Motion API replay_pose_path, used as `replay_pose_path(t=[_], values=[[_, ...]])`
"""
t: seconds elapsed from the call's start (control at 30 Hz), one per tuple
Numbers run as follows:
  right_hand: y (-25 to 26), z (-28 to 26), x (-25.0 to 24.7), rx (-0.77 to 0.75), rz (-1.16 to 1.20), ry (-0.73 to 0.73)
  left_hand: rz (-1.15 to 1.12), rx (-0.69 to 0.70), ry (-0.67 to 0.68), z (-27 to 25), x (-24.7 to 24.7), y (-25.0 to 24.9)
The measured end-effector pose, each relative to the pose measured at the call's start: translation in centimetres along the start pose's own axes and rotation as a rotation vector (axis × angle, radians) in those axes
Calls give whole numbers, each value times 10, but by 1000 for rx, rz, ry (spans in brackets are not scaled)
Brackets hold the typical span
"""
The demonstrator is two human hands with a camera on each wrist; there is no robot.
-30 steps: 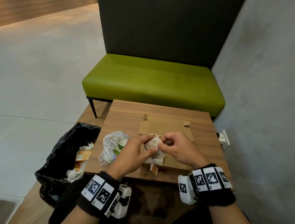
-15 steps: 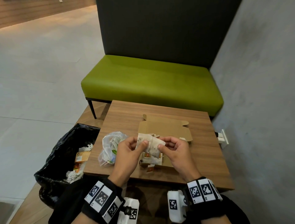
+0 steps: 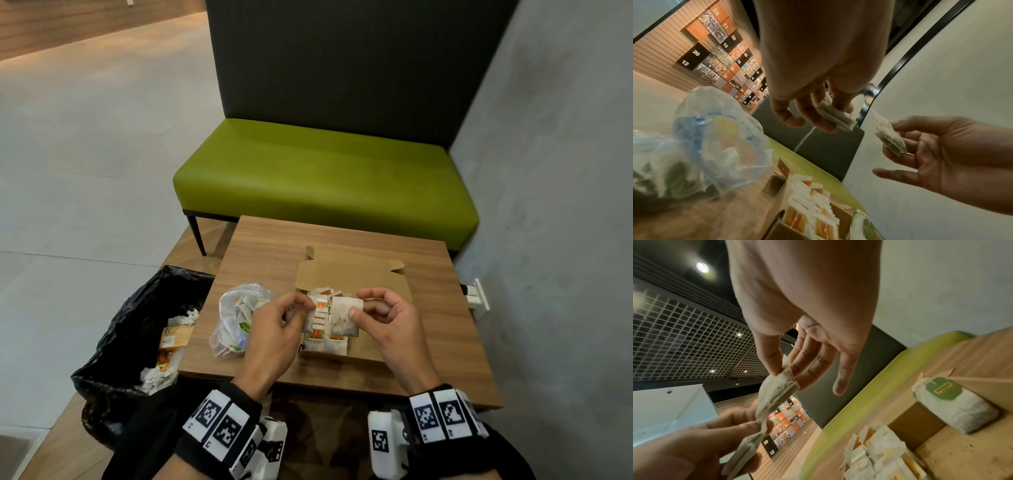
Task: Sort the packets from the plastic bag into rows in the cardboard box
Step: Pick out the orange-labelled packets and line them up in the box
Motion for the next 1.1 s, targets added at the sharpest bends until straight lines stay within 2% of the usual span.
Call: replay_pose_path(t=[0.13,0.3,0.37,0.5,0.57,0.67,0.87,0.97,1.1], values=[[-3,-1,5,-14,15,13,31,-4,96,0,2,-4],[-7,-3,12,-42,36,34,-50,25,244,0,3,-9],[-9,-2,14,-38,30,44,-62,14,261,1,3,-6],[-15,-3,9,-39,52,101,-173,-16,221,2,1,-5],[-20,-5,10,-5,42,197,-219,-24,199,2,-2,-7],[-34,-9,23,38,-108,343,-235,-17,209,2,-4,-8],[-47,-18,38,78,9,299,-161,23,118,3,-9,-2],[-49,-17,34,69,-24,286,-144,33,69,4,-14,2],[-52,-21,33,99,-81,368,-207,-6,32,5,-17,2]])
Point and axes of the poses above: each hand's wrist, its own z-axis towards the middle knuckle, its own x-axis out of the palm, y = z × x, the point moved 3 cm from there along z, towards the middle knuckle, and after that the axes turned 2 degrees about -y, right-handed, at the moved point
